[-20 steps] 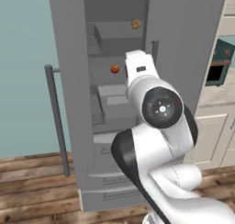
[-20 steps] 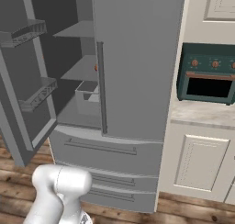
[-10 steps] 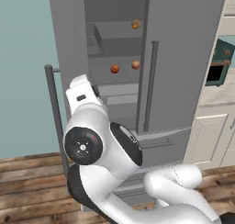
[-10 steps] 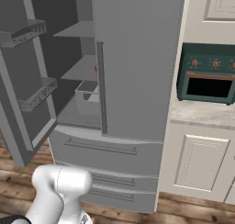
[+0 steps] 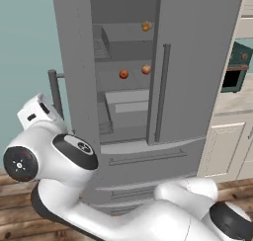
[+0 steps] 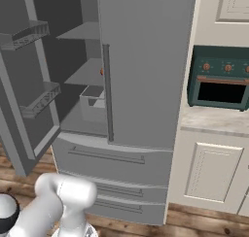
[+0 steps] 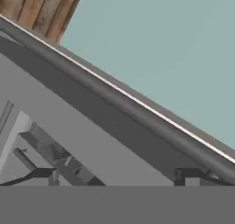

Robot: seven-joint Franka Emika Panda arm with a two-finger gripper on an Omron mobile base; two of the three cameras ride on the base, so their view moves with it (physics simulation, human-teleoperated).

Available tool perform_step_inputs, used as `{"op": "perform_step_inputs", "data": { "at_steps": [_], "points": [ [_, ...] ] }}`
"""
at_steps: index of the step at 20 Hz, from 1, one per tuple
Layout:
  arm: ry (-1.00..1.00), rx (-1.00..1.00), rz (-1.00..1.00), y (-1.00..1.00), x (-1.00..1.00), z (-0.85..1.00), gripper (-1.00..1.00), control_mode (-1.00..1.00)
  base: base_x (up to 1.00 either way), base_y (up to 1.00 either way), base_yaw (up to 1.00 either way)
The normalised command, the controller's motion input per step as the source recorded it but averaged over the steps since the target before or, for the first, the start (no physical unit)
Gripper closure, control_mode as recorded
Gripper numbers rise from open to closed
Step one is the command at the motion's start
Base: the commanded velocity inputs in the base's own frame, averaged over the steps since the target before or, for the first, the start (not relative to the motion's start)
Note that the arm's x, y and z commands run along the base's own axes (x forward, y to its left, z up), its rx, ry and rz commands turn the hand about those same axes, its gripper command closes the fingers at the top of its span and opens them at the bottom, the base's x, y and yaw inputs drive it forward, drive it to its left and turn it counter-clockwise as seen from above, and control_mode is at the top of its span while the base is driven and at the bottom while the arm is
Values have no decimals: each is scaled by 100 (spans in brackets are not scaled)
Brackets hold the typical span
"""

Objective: Place the apple in the correct fridge rack based on whether it is a fruit or vegetable. Finally, close the fridge door.

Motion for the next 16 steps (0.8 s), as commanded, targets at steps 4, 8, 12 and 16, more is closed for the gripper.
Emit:
{"op": "perform_step_inputs", "data": {
  "at_steps": [4, 8, 12, 16],
  "points": [
    [7, -20, -4, 97, 78, -25, -100, -100, 0, 0, 0],
    [4, -14, -3, 61, 87, -32, -100, -100, 0, 0, 0],
    [3, -9, -5, 35, 85, -32, -100, -100, 0, 0, 0],
    [2, -2, -7, 6, 87, -32, -100, -100, 0, 0, 0]
  ]
}}
